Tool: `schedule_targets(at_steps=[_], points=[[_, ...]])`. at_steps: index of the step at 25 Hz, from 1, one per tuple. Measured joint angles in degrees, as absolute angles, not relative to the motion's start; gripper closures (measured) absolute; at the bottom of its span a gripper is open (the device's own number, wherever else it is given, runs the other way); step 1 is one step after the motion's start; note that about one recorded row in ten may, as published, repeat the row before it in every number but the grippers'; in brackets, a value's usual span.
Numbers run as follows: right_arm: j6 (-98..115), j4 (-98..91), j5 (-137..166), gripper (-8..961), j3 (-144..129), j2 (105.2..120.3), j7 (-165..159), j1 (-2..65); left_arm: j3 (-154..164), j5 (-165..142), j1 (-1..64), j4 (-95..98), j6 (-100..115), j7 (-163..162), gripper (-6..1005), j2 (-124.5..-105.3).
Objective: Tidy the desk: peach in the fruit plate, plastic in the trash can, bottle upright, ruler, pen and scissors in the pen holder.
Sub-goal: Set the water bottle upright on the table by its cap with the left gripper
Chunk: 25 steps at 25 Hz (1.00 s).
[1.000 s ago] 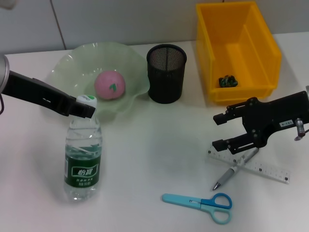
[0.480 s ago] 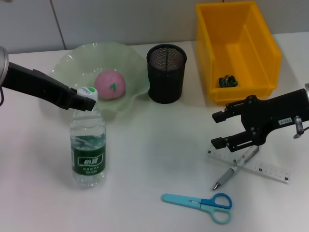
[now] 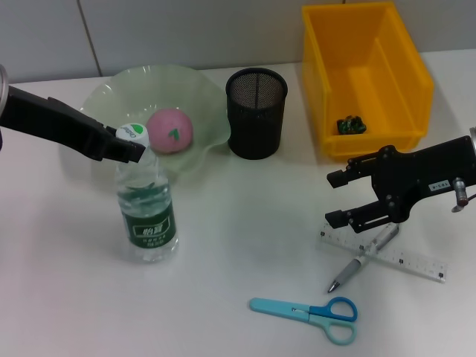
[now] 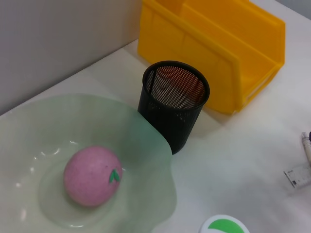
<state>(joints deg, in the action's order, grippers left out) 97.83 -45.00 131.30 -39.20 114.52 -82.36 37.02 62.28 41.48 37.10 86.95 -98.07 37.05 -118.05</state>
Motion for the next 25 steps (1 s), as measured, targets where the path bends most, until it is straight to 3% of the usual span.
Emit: schedule_targets(at_steps=[25], points=[[97.44, -44.62, 131.29, 212, -39.02, 114.51, -82.17, 36.96, 61.6, 41.01, 37.29, 87.01, -99.39, 40.7, 600, -116.91]])
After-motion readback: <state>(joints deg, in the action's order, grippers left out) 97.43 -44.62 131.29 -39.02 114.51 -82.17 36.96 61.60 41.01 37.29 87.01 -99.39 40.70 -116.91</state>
